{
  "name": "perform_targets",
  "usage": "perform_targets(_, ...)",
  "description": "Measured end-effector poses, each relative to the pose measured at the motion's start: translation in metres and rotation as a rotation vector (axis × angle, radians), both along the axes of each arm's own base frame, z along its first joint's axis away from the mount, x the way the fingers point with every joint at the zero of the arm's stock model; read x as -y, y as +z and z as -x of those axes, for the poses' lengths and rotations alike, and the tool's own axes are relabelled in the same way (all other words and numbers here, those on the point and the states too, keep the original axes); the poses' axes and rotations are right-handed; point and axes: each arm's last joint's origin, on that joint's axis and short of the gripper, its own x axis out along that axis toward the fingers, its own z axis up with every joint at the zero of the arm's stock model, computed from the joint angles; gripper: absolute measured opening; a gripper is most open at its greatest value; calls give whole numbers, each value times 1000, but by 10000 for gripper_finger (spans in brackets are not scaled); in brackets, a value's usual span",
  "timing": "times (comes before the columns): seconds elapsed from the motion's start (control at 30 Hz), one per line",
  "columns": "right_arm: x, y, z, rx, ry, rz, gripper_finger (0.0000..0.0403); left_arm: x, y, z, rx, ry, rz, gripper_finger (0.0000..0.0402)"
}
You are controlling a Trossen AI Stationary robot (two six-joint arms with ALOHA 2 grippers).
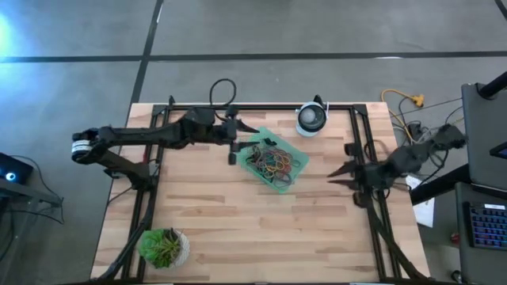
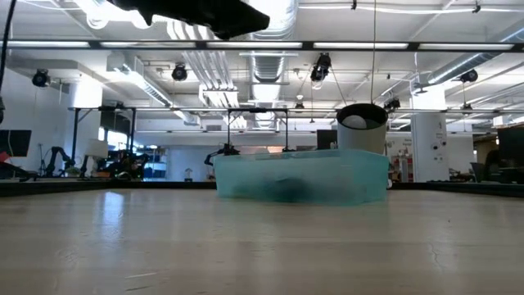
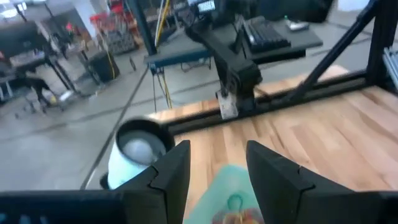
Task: Pick and place rubber bands into bin
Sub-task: Return to Home Position
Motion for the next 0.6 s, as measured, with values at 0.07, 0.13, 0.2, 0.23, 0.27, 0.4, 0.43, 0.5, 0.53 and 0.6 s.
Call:
perform_targets(0.07,12,-1,7,67,8,3,57,-2,3,8,-14,12,3,142)
perform_targets(0.13,24,-8,12,71,-78,-24,57,-3,8,15,-17,20,4,142)
perform_targets(0.2,33,-17,14,50,-132,-60,57,-6,11,23,-27,34,6,142)
perform_targets(0.23,36,-20,15,36,-129,-74,57,-6,13,27,-22,41,4,142)
perform_targets(0.27,39,-22,16,21,-115,-89,57,-7,14,31,-15,47,2,142)
perform_targets(0.4,48,-26,14,5,-75,-120,57,-8,13,51,33,22,2,142)
perform_targets(0.43,50,-28,13,-6,-68,-121,57,-7,11,56,48,-6,1,142)
perform_targets(0.5,53,-31,10,-16,-81,-122,57,-5,4,67,64,-42,1,141)
perform_targets(0.53,55,-33,9,-25,-97,-121,57,-4,-1,73,68,-44,1,141)
perform_targets(0.6,58,-36,7,-32,-120,-118,57,-3,-12,85,96,-33,-2,141)
